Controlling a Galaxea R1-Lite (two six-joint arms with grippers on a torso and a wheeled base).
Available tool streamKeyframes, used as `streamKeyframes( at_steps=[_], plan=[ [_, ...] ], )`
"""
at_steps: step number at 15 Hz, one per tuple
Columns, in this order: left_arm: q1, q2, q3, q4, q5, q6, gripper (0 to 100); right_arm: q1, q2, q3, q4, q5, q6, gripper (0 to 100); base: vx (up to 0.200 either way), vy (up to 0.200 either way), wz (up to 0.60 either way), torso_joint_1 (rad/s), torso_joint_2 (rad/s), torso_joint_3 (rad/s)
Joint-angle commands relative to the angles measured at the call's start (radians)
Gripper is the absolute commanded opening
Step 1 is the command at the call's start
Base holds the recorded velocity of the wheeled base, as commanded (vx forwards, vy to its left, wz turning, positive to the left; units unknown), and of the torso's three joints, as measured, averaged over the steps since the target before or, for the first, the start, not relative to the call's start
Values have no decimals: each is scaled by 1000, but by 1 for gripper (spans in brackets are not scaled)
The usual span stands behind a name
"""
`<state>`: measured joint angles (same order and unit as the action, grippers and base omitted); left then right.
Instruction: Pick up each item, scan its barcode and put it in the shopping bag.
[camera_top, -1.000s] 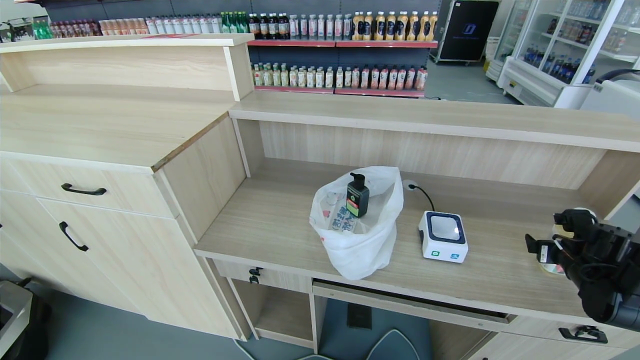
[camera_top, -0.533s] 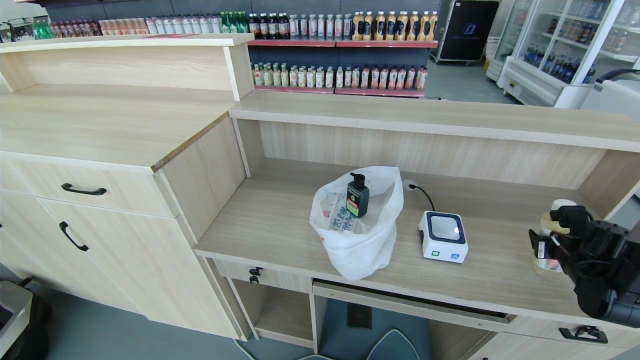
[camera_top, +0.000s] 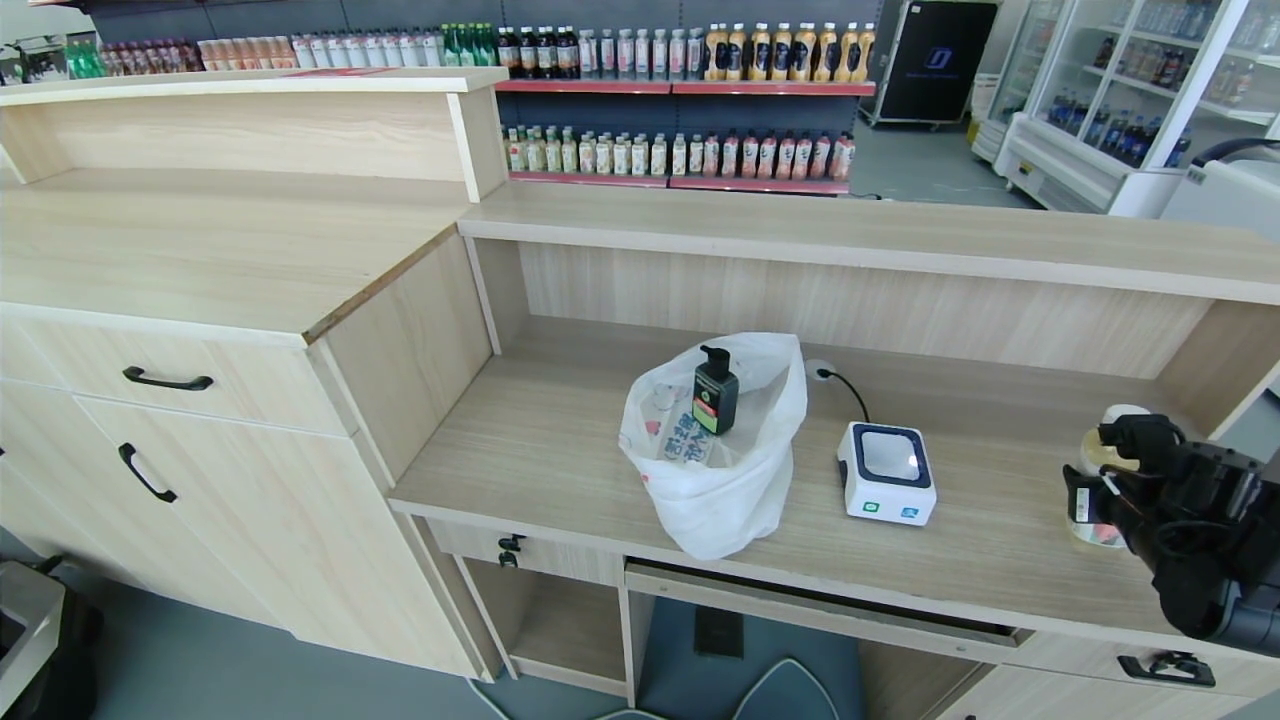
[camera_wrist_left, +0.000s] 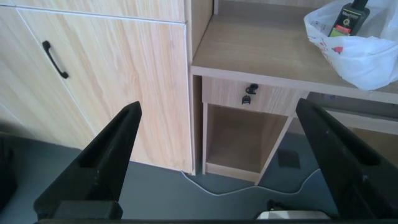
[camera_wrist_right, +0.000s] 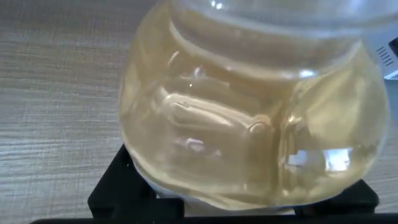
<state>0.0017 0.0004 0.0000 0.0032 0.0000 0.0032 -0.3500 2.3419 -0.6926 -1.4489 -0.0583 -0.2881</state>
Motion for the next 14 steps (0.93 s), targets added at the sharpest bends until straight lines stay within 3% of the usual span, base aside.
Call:
streamKeyframes(
  at_steps=[1,4,7,9,11,14],
  plan=[
    [0,0,0,0,0,0,100,16,-99,-2,119,26,61,0,0,0,0,0,0,0],
    [0,0,0,0,0,0,100,46,-280,-68,447,66,199,0,0,0,0,0,0,0],
    [0,0,0,0,0,0,100,88,-397,-128,547,192,285,0,0,0,0,0,0,0],
    [0,0,0,0,0,0,100,132,-536,-136,598,442,382,0,0,0,0,0,0,0],
    [0,0,0,0,0,0,100,161,-638,-145,648,627,443,0,0,0,0,0,0,0],
    [0,0,0,0,0,0,100,240,-849,-257,944,834,517,0,0,0,0,0,0,0]
  ],
)
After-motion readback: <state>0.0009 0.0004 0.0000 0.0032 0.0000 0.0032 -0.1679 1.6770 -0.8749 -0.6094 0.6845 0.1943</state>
